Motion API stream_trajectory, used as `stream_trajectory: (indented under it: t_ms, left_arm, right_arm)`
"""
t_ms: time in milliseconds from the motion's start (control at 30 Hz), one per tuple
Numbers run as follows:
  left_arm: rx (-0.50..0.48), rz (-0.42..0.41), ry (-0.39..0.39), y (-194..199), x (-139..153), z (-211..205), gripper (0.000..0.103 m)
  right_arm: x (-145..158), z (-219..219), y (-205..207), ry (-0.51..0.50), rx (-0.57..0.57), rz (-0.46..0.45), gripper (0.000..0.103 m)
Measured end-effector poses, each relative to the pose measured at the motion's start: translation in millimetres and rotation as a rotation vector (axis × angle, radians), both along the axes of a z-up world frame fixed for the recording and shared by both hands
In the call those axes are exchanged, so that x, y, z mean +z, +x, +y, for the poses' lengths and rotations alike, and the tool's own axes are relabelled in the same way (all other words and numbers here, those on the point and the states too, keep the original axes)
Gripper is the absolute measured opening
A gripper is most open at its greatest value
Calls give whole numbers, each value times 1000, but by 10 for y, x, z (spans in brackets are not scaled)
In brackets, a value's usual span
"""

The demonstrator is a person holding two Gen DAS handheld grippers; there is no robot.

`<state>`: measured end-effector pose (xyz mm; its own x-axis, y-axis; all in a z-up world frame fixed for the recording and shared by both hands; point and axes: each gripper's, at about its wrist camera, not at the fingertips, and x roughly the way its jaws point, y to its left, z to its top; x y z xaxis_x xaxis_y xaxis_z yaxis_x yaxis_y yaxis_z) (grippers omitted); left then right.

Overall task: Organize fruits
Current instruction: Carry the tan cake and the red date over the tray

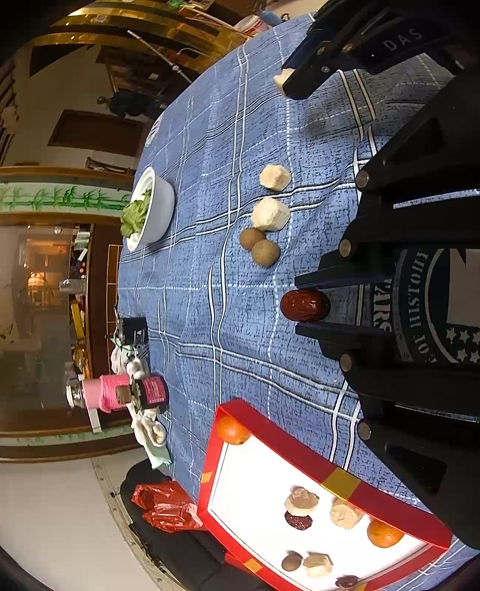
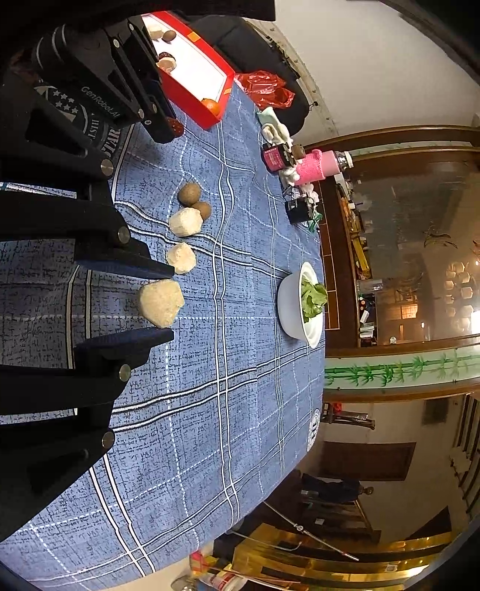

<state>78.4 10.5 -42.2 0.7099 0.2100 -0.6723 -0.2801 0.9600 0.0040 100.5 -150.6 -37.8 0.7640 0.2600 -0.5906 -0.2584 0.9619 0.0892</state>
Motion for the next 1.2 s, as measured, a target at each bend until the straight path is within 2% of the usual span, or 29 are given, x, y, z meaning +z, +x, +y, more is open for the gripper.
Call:
stream_trajectory:
  t_ms: [167,600,667,800,933,1200]
  left_arm:
    - [32,-44,-27,-104,58,104,15]
    - [127,-12,-29,-399,226,629,15]
    - [153,-11,-25,-440,258,759,15]
    - [222,-13,-36,-543,294,1081,15]
    - [284,-11,-48,-649,284,1354,15]
    - [413,-9,-71,-838,237,1914,15]
  right_arm:
    - [3,-23,-10,13,4,-4,27]
    - [6,62,-31,-7,38,-2,28]
    - [24,182,-44,0,87,21,28]
    - [165,583,-143,4,208,10,27]
    - [295,1159,-210,23,348,3,27]
    - [305,2056,-321,45,516,23,27]
